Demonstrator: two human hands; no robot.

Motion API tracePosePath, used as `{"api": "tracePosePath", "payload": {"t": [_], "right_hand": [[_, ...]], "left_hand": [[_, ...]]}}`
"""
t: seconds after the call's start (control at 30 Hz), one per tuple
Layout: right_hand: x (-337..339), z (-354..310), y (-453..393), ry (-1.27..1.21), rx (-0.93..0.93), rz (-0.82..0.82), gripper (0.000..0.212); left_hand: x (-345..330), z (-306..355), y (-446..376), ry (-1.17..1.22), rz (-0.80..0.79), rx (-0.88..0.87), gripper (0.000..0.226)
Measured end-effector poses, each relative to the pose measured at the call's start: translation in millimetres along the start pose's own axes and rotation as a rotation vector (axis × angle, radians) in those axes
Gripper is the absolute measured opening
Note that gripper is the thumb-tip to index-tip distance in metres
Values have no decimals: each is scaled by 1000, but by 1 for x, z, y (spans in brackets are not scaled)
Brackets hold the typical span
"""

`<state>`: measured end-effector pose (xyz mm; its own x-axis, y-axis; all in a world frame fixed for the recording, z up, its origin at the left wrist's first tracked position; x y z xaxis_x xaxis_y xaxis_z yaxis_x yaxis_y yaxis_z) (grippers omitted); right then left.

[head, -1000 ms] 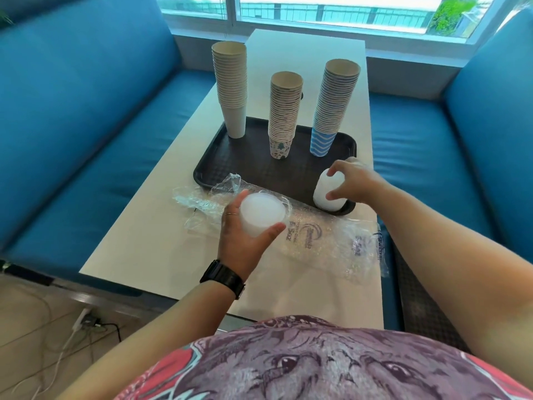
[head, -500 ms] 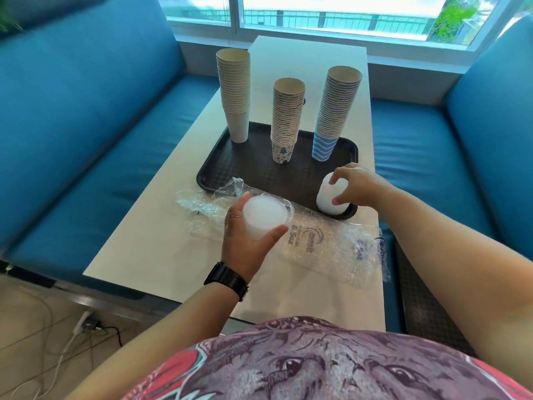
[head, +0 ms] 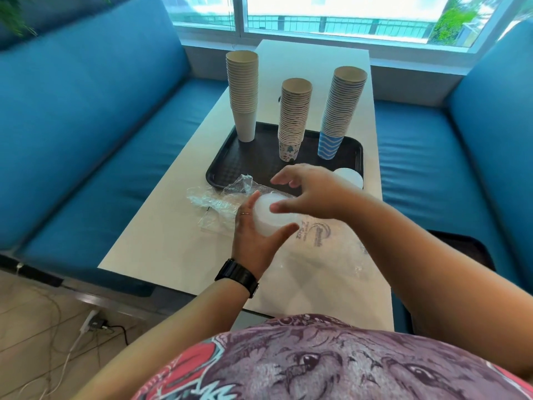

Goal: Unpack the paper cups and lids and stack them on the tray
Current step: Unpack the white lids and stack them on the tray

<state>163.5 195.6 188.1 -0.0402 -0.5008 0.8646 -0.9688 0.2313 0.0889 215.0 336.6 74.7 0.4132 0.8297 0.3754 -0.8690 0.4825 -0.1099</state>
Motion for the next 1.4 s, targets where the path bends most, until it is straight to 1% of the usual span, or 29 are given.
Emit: {"api": "tracePosePath", "payload": {"t": [0.17, 0.33, 0.5, 0.6, 0.7, 0.83, 0.93, 1.03, 1.13, 1.27, 1.4], "right_hand": [[-12, -15, 1, 52, -28, -97, 78], [-18, -24, 0, 71, -42, -139, 85], [-24, -29, -1, 57, -34, -152, 81], [-24, -29, -2, -21, -43, -147, 78], [-23, -26, -6, -116, -58, -128, 74], [-23, -20, -8, -354, -59, -56, 67], [-24, -16, -8, -544, -35, 8, 55], [-31, -8, -5, -727, -22, 42, 43], [-38, 3, 1, -837, -12, 44, 41], [-39, 18, 8, -784, -33, -15, 37], [-34, 29, 9, -589, -24, -89, 32]], "left_hand": [[4, 0, 3, -22, -26, -14, 104], [8, -1, 8, 2, 2, -19, 94], [14, -6, 12, 26, -12, -4, 91], [17, -9, 13, 24, -17, 17, 93], [20, -12, 13, 71, -11, 56, 95], [24, -13, 12, 78, -13, 63, 86], [26, -13, 12, 91, -8, 66, 85], [26, -13, 10, 89, -5, 64, 91], [28, -10, 8, 111, 10, 59, 100], [27, -9, 5, 108, 15, 45, 99], [24, -7, 3, 89, -13, 36, 97]]}}
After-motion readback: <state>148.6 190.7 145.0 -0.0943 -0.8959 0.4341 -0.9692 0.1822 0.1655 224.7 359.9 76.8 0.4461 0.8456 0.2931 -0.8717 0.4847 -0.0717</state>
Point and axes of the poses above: each hand's wrist, its own y-axis away from the middle knuckle, its own x-axis out of the back of the hand, z = x × y, the point moved 1 cm from there along -y, towards the middle knuckle, and after that the axes turned 1 degree about z, right-handed, at the moved point
